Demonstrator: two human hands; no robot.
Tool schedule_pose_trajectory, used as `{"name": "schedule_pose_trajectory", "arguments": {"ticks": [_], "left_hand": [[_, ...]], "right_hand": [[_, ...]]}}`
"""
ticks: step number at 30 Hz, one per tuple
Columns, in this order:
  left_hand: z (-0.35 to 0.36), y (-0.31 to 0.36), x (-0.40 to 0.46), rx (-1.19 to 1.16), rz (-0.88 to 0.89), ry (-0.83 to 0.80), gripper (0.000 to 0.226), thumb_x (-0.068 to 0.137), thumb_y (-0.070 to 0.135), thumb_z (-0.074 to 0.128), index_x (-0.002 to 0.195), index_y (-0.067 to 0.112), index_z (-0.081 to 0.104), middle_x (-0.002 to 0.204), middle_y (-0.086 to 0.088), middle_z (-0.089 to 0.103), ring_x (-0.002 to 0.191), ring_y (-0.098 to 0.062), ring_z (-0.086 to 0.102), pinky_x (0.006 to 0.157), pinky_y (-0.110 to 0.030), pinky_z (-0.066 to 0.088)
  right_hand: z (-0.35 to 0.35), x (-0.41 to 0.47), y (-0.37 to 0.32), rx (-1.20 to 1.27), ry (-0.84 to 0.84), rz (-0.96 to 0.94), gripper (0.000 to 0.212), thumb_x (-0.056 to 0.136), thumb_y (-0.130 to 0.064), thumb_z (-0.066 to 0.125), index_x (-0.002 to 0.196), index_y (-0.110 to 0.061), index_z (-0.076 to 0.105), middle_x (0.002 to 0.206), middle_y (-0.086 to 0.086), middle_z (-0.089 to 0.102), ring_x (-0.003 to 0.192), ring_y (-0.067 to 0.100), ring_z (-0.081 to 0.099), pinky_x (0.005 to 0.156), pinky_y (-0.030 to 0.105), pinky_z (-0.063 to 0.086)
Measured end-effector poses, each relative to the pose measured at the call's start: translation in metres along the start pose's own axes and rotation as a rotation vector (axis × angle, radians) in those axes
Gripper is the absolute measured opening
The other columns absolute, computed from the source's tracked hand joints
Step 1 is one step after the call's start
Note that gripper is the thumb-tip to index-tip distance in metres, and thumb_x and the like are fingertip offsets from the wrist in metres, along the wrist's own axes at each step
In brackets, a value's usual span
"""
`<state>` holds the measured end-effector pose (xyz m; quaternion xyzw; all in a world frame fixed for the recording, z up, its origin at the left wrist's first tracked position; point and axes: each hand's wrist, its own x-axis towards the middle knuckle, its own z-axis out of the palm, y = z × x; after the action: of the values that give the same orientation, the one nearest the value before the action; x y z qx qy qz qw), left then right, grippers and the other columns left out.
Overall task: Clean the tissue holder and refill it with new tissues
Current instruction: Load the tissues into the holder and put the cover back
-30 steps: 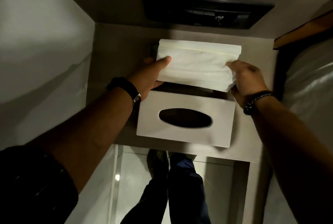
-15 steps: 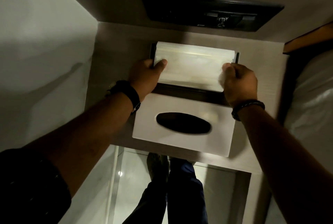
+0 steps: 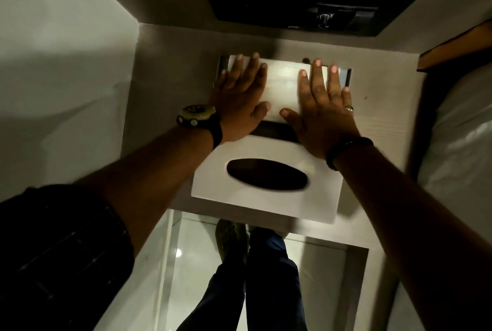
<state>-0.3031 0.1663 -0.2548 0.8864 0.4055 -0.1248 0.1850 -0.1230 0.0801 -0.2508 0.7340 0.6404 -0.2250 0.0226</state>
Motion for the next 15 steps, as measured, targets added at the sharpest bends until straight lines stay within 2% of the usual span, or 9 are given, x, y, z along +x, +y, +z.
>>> {"name": "schedule_pose_trajectory", "arguments": {"ticks": [6, 10, 12, 15], "left_hand": [[0.009, -0.001, 0.001, 0.013, 0.003, 0.015, 0.076, 0.09, 0.05, 0.024, 0.151, 0.017, -0.007, 0.161, -0.008, -0.011, 0.147, -0.031, -0.015, 0.111, -0.041, -0.012], [0.004, 0.0, 0.002, 0.009, 0.003, -0.001, 0.075, 0.094, 0.048, 0.029, 0.151, 0.015, -0.007, 0.161, -0.009, -0.012, 0.147, -0.031, -0.015, 0.116, -0.047, -0.007], [-0.003, -0.003, -0.001, -0.06, -0.011, 0.051, 0.075, 0.096, 0.045, 0.036, 0.151, 0.012, -0.002, 0.161, -0.015, -0.008, 0.147, -0.034, -0.01, 0.118, -0.048, 0.0], [-0.014, -0.014, -0.022, -0.301, -0.149, 0.227, 0.077, 0.094, 0.046, 0.041, 0.15, 0.005, 0.009, 0.159, -0.022, 0.002, 0.147, -0.037, 0.001, 0.119, -0.043, 0.008]], "right_hand": [[0.009, -0.001, 0.001, -0.071, 0.003, 0.01, 0.083, 0.091, -0.064, 0.026, 0.153, -0.016, -0.003, 0.162, 0.012, -0.009, 0.148, 0.037, -0.008, 0.116, 0.056, 0.003], [0.003, 0.001, 0.0, -0.073, -0.02, 0.023, 0.083, 0.092, -0.063, 0.027, 0.153, -0.017, -0.004, 0.162, 0.011, -0.011, 0.148, 0.035, -0.009, 0.118, 0.057, 0.003], [-0.003, -0.003, 0.001, 0.025, 0.037, 0.045, 0.081, 0.093, -0.061, 0.029, 0.153, -0.016, 0.0, 0.162, 0.013, -0.009, 0.148, 0.035, -0.009, 0.119, 0.055, 0.001], [-0.007, -0.029, 0.005, 0.335, 0.257, 0.178, 0.078, 0.094, -0.058, 0.036, 0.153, -0.013, 0.013, 0.162, 0.015, 0.002, 0.149, 0.032, -0.001, 0.119, 0.046, 0.005]]}}
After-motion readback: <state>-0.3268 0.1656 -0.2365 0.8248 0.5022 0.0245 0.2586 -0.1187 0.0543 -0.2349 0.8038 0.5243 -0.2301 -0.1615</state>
